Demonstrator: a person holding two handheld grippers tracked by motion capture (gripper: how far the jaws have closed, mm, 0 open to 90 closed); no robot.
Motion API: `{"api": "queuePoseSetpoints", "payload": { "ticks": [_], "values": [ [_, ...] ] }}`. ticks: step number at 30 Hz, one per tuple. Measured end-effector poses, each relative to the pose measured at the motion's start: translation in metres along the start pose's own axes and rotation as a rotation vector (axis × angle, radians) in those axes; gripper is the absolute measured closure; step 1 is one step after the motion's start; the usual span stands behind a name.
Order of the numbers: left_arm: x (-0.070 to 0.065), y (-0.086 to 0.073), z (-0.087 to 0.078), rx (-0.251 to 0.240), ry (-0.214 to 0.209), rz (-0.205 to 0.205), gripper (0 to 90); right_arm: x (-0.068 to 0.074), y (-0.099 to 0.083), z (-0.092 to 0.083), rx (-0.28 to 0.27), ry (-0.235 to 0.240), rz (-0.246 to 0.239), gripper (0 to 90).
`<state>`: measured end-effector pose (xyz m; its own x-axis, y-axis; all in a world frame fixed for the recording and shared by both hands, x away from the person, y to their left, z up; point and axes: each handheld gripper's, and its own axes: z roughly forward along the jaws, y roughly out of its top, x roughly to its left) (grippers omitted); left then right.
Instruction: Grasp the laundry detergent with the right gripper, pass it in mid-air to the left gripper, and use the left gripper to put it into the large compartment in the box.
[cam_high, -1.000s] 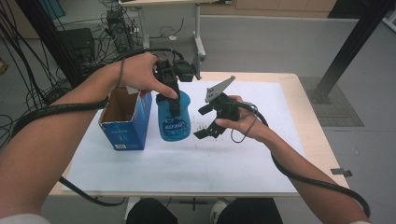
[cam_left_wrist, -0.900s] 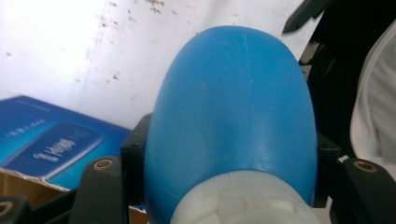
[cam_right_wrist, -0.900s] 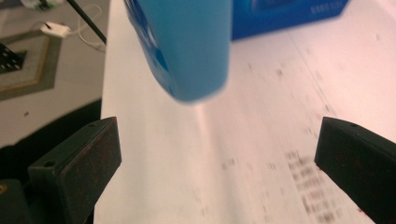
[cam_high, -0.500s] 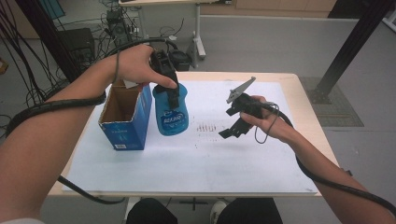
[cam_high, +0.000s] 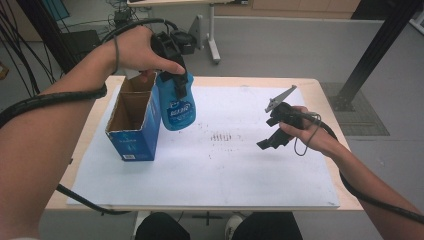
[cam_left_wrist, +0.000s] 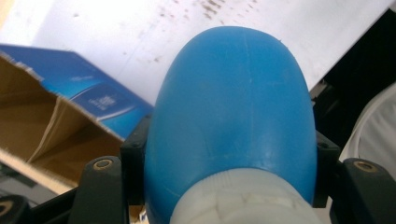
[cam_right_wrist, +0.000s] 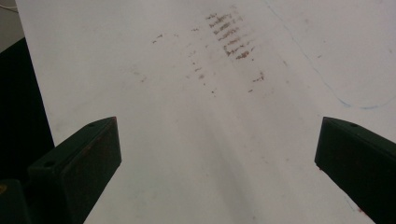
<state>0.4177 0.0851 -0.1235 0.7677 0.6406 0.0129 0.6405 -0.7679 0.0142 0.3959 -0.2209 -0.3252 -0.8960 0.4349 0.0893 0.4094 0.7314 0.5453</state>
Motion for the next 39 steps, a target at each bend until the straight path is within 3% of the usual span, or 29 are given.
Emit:
{"api": "queuePoseSetpoints", "payload": {
  "ticks": [1,4,5,9,12,13,15,16,20,22,23,25,26,28,34,39],
  "values": [
    [0.0,0.0,0.0,0.0,0.0,0.0,37.6,-0.001,-0.002,-0.002,0.0,-0.005,0.001,0.3],
    [0.005,-0.001,-0.009,-0.002,0.011,-0.071,37.6,-0.002,-0.004,-0.007,0.005,-0.013,0.004,0.3],
    [0.008,-0.001,-0.014,0.001,0.016,-0.112,37.6,-0.004,-0.006,-0.01,0.009,-0.022,0.005,0.3],
    [0.015,-0.002,-0.023,-0.003,0.019,-0.178,37.6,-0.006,-0.01,-0.018,0.006,-0.038,0.019,0.3],
    [0.026,-0.006,-0.034,-0.03,0.018,-0.273,37.6,-0.007,-0.013,-0.023,0.01,-0.045,0.021,0.3],
    [0.026,-0.006,-0.034,-0.03,0.018,-0.273,37.6,-0.007,-0.013,-0.024,0.011,-0.046,0.024,0.3],
    [0.037,-0.01,-0.041,-0.047,0.026,-0.37,37.6,-0.007,-0.015,-0.027,0.015,-0.051,0.027,0.3],
    [0.037,-0.01,-0.041,-0.047,0.026,-0.37,37.6,-0.007,-0.015,-0.027,0.015,-0.051,0.027,0.3],
    [0.05,-0.017,-0.049,-0.05,0.043,-0.47,37.5,-0.009,-0.019,-0.032,0.018,-0.061,0.036,0.3],
    [0.061,-0.024,-0.055,-0.066,0.046,-0.559,37.6,-0.009,-0.019,-0.034,0.023,-0.062,0.029,0.3],
    [0.061,-0.024,-0.055,-0.066,0.046,-0.559,37.6,-0.009,-0.019,-0.034,0.023,-0.062,0.029,0.3],
    [0.066,-0.029,-0.058,-0.072,0.055,-0.6,37.6,-0.009,-0.019,-0.035,0.022,-0.062,0.028,0.3],
    [0.071,-0.034,-0.061,-0.08,0.063,-0.646,37.6,-0.009,-0.018,-0.036,0.02,-0.063,0.029,0.3],
    [0.073,-0.037,-0.063,-0.081,0.067,-0.656,37.6,-0.009,-0.018,-0.036,0.02,-0.062,0.027,0.3],
    [0.087,-0.053,-0.07,-0.108,0.033,-0.787,37.5,-0.009,-0.018,-0.036,0.017,-0.068,0.019,0.3],
    [0.095,-0.064,-0.072,-0.104,0.039,-0.873,37.5,-0.008,-0.017,-0.037,0.017,-0.068,0.016,0.3]
  ]
}}
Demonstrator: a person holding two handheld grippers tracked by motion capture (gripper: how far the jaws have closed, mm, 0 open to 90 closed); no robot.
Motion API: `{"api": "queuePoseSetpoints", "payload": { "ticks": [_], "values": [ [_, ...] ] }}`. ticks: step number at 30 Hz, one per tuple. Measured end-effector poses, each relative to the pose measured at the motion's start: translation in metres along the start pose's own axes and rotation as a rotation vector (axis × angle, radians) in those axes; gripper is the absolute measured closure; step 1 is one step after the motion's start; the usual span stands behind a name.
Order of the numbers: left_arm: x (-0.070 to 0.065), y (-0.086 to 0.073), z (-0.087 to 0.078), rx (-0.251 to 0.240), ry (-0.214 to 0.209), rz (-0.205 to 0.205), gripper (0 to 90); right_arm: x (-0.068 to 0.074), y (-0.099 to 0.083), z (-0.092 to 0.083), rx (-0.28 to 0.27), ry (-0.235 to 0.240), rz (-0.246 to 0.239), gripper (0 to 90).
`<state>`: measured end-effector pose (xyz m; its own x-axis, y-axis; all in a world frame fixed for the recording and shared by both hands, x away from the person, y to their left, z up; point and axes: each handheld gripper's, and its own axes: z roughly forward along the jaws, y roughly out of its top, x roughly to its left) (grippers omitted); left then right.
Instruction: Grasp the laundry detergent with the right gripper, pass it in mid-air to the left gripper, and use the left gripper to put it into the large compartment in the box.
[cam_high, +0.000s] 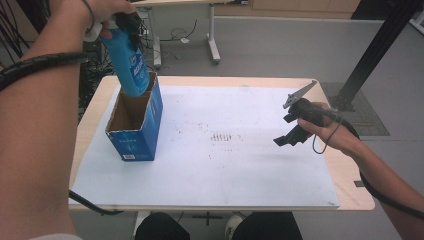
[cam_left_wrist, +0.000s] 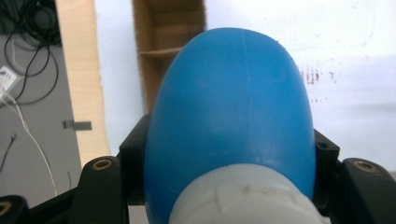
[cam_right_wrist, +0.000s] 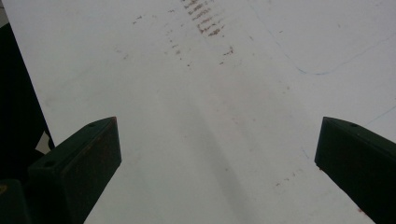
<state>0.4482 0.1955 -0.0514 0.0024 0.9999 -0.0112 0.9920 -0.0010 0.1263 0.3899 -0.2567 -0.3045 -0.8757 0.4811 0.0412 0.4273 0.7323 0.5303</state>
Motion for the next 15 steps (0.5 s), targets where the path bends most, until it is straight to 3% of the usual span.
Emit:
{"api": "queuePoseSetpoints", "payload": {
  "ticks": [8,15],
  "values": [
    [0.015,0.0,0.003,-0.005,-0.01,-0.084,37.5,0.002,-0.001,-0.002,0.001,-0.005,-0.001,0.3],
    [0.021,0.001,0.006,-0.007,-0.011,-0.126,37.5,0.003,0.001,-0.003,-0.001,-0.006,-0.005,0.3]
  ]
}}
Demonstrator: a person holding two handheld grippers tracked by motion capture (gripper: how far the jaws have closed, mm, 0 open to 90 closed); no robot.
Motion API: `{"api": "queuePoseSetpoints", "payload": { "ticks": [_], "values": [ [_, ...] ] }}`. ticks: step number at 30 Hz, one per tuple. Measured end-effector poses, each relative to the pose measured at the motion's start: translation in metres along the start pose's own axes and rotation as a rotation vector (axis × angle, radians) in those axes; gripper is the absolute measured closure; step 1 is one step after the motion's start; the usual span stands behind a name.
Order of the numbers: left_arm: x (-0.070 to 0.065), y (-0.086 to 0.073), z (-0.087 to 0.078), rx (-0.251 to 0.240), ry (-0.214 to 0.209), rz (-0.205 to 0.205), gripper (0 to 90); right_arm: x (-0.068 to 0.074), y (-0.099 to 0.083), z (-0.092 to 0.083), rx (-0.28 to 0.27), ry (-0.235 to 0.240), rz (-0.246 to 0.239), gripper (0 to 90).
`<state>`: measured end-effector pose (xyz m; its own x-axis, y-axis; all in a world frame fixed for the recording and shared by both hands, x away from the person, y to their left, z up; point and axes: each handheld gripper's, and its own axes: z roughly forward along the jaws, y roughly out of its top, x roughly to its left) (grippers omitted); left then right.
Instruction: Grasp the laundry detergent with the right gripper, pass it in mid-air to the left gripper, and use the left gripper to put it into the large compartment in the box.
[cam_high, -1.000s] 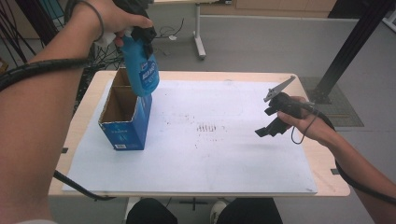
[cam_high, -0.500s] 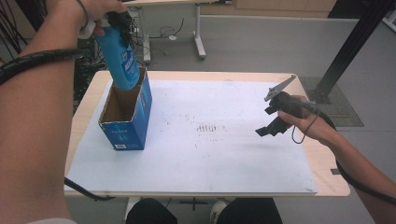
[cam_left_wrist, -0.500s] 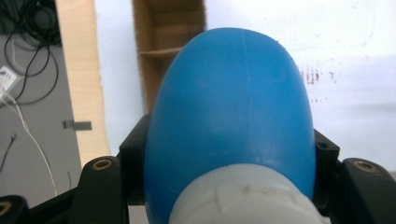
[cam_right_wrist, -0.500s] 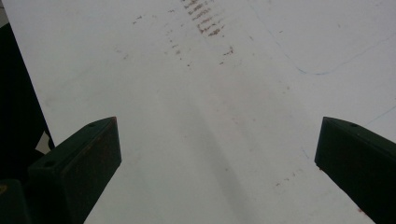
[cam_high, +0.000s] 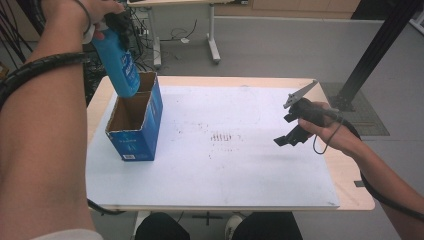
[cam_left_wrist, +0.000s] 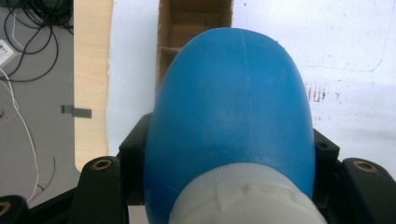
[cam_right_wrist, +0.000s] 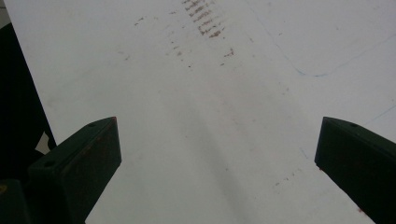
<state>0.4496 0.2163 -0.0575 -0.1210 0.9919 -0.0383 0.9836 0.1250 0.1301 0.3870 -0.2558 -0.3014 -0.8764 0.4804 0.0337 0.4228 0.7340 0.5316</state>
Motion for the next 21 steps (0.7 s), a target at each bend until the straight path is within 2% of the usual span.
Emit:
{"api": "queuePoseSetpoints", "payload": {
  "ticks": [11,21],
  "values": [
    [0.006,0.002,0.008,-0.001,0.006,-0.046,37.5,-0.001,0.001,0.0,0.002,0.0,-0.006,0.3],
    [0.012,0.001,0.015,0.009,0.02,-0.06,37.5,0.0,0.006,0.003,0.002,0.009,-0.019,0.3]
  ]
}}
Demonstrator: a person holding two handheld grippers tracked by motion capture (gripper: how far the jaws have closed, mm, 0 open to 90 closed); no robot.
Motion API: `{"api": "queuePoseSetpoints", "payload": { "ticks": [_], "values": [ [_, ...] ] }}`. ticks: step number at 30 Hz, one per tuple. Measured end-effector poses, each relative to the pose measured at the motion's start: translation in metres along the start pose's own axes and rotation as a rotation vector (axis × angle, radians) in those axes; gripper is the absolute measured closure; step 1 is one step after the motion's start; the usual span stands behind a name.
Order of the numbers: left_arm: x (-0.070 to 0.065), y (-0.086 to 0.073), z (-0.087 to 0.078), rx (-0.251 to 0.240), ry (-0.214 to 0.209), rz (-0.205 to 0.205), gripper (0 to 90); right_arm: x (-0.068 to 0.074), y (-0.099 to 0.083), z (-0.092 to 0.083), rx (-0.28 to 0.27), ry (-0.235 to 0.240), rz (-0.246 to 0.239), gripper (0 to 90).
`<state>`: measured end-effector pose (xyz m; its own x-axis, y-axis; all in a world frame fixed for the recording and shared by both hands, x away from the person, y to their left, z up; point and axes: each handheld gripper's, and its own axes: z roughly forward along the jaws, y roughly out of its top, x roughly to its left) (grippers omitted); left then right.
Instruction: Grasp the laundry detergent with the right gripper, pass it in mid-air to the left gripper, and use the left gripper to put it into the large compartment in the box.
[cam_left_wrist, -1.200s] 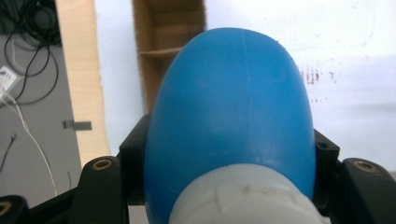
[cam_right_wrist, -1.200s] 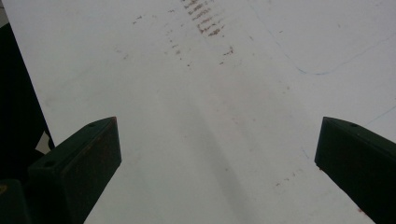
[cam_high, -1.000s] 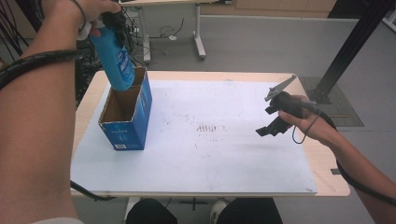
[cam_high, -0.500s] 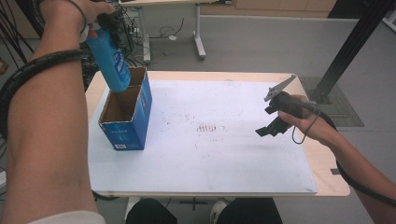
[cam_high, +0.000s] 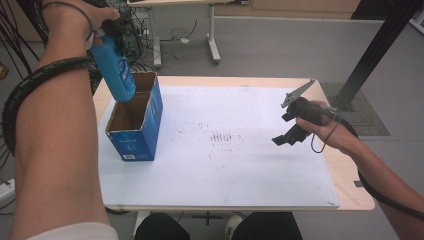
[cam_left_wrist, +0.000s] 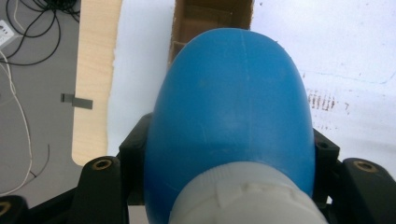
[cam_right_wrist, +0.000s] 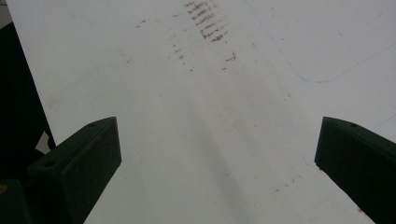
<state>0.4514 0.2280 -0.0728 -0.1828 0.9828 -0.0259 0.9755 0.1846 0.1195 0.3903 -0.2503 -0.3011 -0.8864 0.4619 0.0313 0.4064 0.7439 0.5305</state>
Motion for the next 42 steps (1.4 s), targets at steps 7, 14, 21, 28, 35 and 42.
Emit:
{"api": "queuePoseSetpoints", "payload": {
  "ticks": [7,14,21,28,35,42],
  "values": [
    [0.003,0.0,0.009,0.005,-0.002,-0.003,37.5,0.0,0.001,0.002,0.001,0.004,0.0,0.3],
    [0.003,0.001,0.03,0.033,0.001,-0.002,37.4,0.0,0.003,0.003,-0.005,0.005,-0.003,0.3],
    [0.006,0.001,0.053,0.053,-0.003,0.003,37.4,-0.001,0.007,0.003,-0.009,0.004,-0.006,0.3],
    [0.008,0.002,0.08,0.067,-0.009,0.009,37.4,-0.002,0.008,0.002,-0.008,0.001,-0.007,0.3],
    [0.009,0.0,0.107,0.08,-0.019,0.018,37.3,-0.002,0.01,0.001,-0.008,-0.001,-0.007,0.3],
    [0.011,-0.004,0.136,0.08,-0.021,0.022,37.3,-0.002,0.009,0.002,-0.005,-0.004,-0.007,0.3]
  ]
}}
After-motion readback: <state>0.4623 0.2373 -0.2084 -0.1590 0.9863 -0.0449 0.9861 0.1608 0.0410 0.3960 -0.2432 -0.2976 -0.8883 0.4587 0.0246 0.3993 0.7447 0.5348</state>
